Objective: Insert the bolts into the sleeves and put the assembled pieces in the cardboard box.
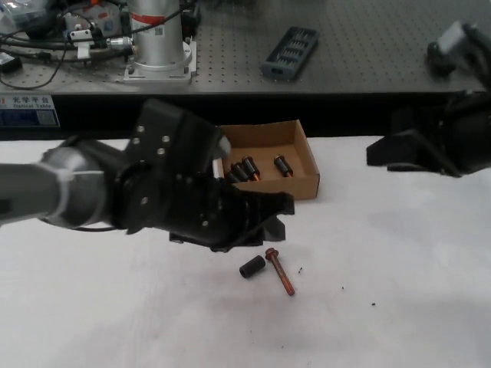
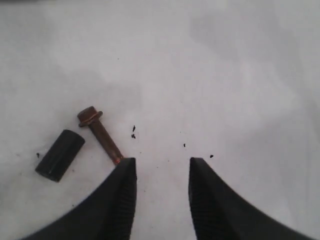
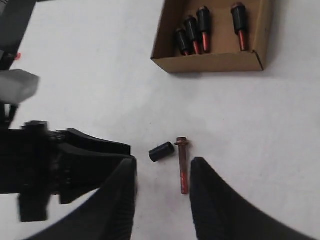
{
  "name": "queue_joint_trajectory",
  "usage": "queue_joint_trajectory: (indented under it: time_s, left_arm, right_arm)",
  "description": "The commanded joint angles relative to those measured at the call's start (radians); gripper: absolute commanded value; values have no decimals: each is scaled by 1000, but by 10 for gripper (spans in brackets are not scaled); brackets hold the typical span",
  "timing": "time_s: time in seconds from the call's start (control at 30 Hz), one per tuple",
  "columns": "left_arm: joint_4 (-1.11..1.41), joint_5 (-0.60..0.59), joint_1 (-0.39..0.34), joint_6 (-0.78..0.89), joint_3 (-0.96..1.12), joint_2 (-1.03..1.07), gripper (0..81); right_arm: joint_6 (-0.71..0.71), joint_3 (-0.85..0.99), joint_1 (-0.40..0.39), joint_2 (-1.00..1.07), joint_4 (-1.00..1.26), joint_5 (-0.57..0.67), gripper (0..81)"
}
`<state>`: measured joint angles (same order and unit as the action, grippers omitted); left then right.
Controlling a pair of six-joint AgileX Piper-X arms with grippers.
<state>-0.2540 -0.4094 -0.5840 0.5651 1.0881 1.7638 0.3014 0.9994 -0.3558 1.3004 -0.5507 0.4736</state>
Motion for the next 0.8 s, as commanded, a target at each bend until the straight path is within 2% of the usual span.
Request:
queue_joint_trajectory:
  time_s: [0.0,0.37,0.6,0.77]
  left_arm:
    - [-24,20,-8,-11,20,5,265]
    - [-136,146,-88,19,73,23,263]
    - [-237,159,-91,19,142,85,263]
    - [-275,159,-91,20,212,146,263]
  right_arm:
    - [16,-4,5,-48,23,6,274]
    - [34,-10,3,-107,-19,-70,274]
    - [17,-125,3,-166,-10,-81,274]
    - [22,-221,3,-293,51,-81,274]
